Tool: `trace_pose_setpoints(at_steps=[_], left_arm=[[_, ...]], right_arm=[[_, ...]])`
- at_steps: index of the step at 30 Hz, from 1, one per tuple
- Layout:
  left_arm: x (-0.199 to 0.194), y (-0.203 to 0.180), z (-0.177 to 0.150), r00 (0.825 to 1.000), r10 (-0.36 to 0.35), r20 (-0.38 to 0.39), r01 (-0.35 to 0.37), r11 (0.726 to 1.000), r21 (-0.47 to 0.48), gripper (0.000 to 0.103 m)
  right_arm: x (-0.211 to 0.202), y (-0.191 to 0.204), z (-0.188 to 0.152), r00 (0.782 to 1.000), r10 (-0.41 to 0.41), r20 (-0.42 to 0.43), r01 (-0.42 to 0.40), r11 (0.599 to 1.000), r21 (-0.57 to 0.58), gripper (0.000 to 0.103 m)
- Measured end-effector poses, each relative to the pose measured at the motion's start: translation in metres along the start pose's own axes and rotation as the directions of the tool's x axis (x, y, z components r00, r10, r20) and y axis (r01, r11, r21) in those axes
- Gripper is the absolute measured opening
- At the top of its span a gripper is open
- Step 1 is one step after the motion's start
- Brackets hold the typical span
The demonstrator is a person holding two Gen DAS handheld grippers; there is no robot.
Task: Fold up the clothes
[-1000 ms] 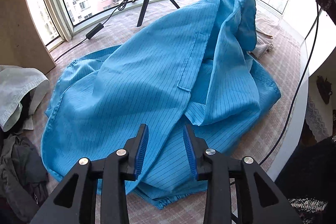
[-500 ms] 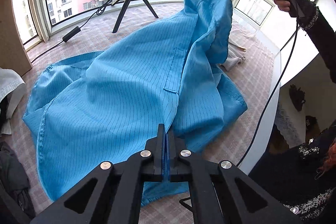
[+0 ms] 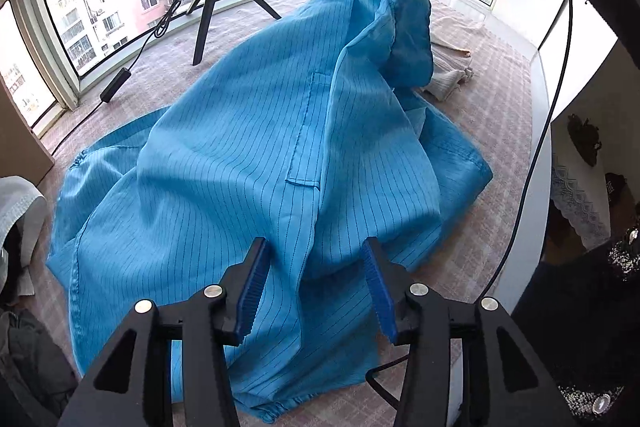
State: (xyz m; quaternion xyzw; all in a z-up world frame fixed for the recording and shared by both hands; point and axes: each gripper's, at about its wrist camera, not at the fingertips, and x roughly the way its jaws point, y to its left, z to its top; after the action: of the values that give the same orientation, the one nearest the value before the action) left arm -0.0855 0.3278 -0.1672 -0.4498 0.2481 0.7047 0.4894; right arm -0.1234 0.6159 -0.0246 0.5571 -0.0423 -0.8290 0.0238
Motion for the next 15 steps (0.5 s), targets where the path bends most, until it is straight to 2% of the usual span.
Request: trace_pose_setpoints(at_steps=[1, 3, 4, 7, 10, 13, 15], left_arm=[[0.005, -0.001, 0.000, 1.000, 0.002, -0.008, -0.002, 1.000, 0.014, 0.041], [0.016, -0.001, 0.001, 0.999, 0.024, -0.029, -0.024, 0.999, 0.024, 0.009], [0.021, 0.003, 0.001, 0.999, 0.019, -0.047, -0.019, 1.000, 0.004, 0.000], [0.015, 0.008, 0.001, 1.000, -0.015, -0.025, 0.014, 1.000, -0.023, 0.000], [-0.008, 0.011, 0.002, 1.000, 0.004, 0.020, -0.003, 0.999, -0.039, 0.000], [-0.044, 0.022, 0.009, 0.994, 0.081, 0.078, -0.075, 0.994, -0.077, 0.000], [-0.078, 0.037, 0.021, 0.979, 0.158, 0.133, -0.144, 0.984, -0.106, 0.000]], right_arm=[[0.000, 0.000, 0.000, 1.000, 0.000, 0.000, 0.000, 1.000, -0.001, 0.002], [-0.001, 0.001, -0.001, 1.000, 0.001, 0.001, -0.001, 1.000, -0.002, 0.002], [-0.002, 0.001, -0.001, 1.000, 0.001, 0.002, -0.001, 1.000, -0.003, 0.002], [-0.005, -0.002, -0.003, 1.000, 0.003, 0.007, -0.004, 1.000, 0.008, 0.002], [-0.011, -0.007, -0.006, 1.000, 0.000, 0.018, -0.001, 1.000, 0.026, 0.002], [-0.022, -0.010, -0.008, 0.999, -0.006, 0.044, 0.004, 0.999, 0.048, 0.002], [-0.035, -0.008, -0.004, 0.996, -0.014, 0.086, 0.010, 0.999, 0.050, 0.002]])
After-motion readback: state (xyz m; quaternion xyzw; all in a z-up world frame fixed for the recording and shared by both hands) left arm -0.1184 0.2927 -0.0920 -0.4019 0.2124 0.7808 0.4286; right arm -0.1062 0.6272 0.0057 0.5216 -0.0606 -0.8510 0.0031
